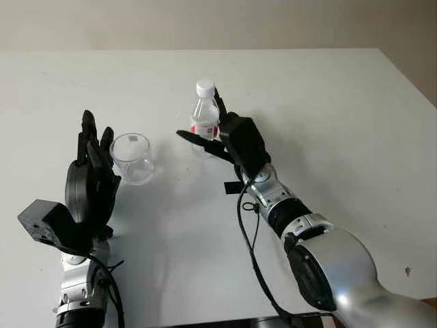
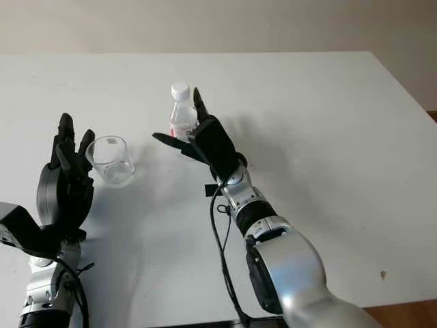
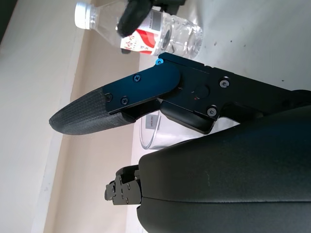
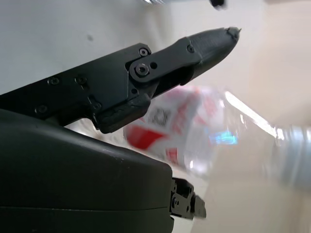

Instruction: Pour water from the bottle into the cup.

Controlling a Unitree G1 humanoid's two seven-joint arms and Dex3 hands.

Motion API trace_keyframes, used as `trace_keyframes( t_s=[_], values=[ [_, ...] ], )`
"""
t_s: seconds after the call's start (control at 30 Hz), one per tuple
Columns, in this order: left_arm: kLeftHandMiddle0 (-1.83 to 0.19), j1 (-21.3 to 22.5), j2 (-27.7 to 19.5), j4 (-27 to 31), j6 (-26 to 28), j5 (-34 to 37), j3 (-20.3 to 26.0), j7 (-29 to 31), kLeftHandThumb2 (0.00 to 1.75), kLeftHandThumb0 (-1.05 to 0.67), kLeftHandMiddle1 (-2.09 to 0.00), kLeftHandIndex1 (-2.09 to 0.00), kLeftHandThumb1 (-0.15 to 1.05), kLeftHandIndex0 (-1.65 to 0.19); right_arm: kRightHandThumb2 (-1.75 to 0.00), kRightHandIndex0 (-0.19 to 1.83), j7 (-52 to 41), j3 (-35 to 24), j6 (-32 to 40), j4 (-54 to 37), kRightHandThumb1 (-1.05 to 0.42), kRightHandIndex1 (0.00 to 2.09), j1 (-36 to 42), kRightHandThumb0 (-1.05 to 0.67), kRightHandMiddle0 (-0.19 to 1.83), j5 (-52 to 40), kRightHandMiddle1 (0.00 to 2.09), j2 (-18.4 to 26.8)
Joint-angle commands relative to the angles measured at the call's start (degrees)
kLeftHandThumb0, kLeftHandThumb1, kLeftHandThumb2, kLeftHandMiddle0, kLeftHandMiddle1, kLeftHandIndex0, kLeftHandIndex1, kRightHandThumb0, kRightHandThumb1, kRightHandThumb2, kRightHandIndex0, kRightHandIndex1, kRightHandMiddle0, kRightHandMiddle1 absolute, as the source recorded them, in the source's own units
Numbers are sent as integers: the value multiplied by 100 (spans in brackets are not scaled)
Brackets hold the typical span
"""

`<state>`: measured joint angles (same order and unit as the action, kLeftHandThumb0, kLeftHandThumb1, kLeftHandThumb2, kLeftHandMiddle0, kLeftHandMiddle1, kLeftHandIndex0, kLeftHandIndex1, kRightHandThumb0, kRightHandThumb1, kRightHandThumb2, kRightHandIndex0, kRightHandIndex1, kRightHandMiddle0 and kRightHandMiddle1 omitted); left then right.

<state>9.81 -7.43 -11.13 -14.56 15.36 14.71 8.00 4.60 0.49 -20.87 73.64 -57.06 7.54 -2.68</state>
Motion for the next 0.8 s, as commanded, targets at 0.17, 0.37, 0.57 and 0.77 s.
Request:
trace_keyframes(
  t_s=[0.17,0.37,0.57,0.77],
  values=[
    [19,39,71,-90,-141,-34,2,-32,77,-86,-38,0,105,10,-9,28,343,-42,273,16,-104,204,-132,-46,18,56,204,-70],
    [19,67,106,-81,-169,-98,-36,-127,79,-87,-37,0,105,10,-19,108,-71,160,127,1,-105,209,-103,-50,85,286,209,110],
    [19,40,96,-58,-184,-95,-19,-153,80,-86,-35,0,105,11,-24,139,-460,454,-23,8,-105,209,-92,-47,121,600,209,268],
    [19,-9,78,24,-126,-75,-13,-185,79,-87,-31,0,105,14,-31,150,-727,590,-105,21,-105,209,-87,-44,134,728,209,322]
  ],
)
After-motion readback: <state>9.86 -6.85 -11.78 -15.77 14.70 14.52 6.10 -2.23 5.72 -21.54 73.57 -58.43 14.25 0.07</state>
